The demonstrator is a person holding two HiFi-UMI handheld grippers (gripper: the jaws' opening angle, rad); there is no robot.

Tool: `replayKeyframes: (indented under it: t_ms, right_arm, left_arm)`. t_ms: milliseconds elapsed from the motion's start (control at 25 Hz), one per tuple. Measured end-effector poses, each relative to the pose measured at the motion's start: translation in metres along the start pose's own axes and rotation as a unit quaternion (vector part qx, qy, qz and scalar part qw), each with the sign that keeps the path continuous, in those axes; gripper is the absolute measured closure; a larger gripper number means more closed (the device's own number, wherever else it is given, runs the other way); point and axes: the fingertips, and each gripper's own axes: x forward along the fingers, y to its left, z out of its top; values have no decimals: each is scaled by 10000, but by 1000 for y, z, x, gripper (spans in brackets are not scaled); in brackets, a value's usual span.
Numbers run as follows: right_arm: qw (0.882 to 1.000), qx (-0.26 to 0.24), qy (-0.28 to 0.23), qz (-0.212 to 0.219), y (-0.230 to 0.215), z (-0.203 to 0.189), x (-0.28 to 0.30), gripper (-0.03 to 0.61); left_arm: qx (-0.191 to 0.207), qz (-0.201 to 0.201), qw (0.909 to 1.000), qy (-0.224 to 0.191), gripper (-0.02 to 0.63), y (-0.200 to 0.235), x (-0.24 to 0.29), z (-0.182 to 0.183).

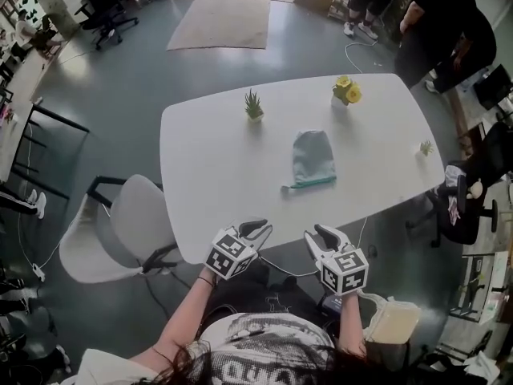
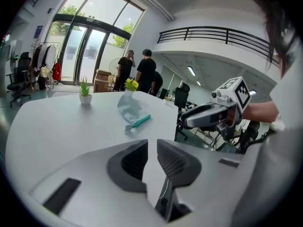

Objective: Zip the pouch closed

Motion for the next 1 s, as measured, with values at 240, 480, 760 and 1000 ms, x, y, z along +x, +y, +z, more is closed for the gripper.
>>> replayKeyframes:
  t_ms: [240, 480, 760, 1000]
  right_arm:
    - [9999, -34, -135, 38, 0, -17, -31, 454]
    - [9993, -115, -349, 41, 1, -37, -72, 462]
    - [9967, -468, -625, 213, 20, -58, -114, 521]
    - [9931, -698, -881, 331, 33, -61, -145, 575]
  left_arm:
    - [141, 123, 9997, -147, 551, -35, 2, 5]
    - [301, 23, 9993, -206, 565, -101, 10, 3]
    - [444, 96, 9982, -398, 578, -165, 1, 0]
    - [395, 327, 9968, -617, 588, -198, -14, -2]
